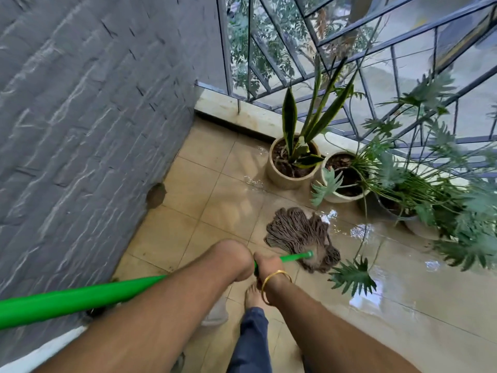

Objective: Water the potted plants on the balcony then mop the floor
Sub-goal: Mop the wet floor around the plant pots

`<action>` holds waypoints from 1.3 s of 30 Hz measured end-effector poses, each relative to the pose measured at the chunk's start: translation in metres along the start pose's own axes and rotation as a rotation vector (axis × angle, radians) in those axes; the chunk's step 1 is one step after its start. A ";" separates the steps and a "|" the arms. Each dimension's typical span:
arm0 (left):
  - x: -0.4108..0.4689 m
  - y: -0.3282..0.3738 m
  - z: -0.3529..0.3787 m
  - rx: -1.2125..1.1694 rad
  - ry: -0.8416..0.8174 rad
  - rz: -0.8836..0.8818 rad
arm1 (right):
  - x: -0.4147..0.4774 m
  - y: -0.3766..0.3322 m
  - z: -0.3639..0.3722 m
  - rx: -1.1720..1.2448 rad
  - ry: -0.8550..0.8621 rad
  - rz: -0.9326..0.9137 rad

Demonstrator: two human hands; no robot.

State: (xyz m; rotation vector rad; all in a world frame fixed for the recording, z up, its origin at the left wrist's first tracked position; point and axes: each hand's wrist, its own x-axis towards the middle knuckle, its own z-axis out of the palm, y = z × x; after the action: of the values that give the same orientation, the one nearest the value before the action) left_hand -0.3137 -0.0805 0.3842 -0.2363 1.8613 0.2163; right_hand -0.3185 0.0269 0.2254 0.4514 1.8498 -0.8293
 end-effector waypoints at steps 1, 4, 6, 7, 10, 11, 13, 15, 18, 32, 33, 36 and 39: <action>0.000 0.000 0.005 0.045 -0.009 0.005 | -0.004 0.003 0.000 -0.011 -0.023 0.016; -0.009 -0.012 0.015 0.080 -0.045 -0.025 | -0.013 0.009 0.019 -0.025 -0.064 0.032; -0.020 -0.027 0.017 0.046 -0.065 -0.059 | -0.022 0.007 0.040 -0.016 -0.094 0.022; -0.027 -0.036 0.016 0.023 -0.076 -0.085 | -0.027 0.002 0.049 -0.010 -0.111 0.026; -0.048 -0.064 0.012 -0.008 -0.083 -0.150 | -0.041 -0.019 0.076 0.033 -0.181 0.004; -0.053 -0.073 0.011 -0.004 -0.070 -0.165 | -0.044 -0.027 0.086 0.029 -0.200 -0.013; -0.064 -0.093 0.010 0.029 -0.039 -0.191 | -0.046 -0.040 0.110 0.018 -0.238 -0.046; -0.073 -0.109 0.011 0.047 -0.010 -0.210 | -0.048 -0.053 0.131 -0.008 -0.273 -0.070; -0.084 -0.139 0.022 0.035 0.005 -0.250 | -0.057 -0.068 0.167 -0.027 -0.351 -0.063; -0.075 -0.281 0.085 -0.279 0.201 -0.631 | -0.092 -0.138 0.317 0.016 -0.573 -0.101; -0.077 -0.283 0.078 -0.253 0.223 -0.639 | -0.089 -0.144 0.323 0.039 -0.577 -0.097; -0.075 -0.290 0.066 -0.185 0.262 -0.667 | -0.083 -0.158 0.332 0.085 -0.607 -0.066; -0.072 -0.300 0.061 -0.180 0.281 -0.690 | -0.079 -0.164 0.326 0.047 -0.657 -0.062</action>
State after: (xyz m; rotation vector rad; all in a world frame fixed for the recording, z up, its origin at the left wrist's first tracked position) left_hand -0.1554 -0.3496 0.4263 -1.0522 1.9196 -0.1359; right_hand -0.1779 -0.3163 0.2714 0.1210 1.2412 -0.9283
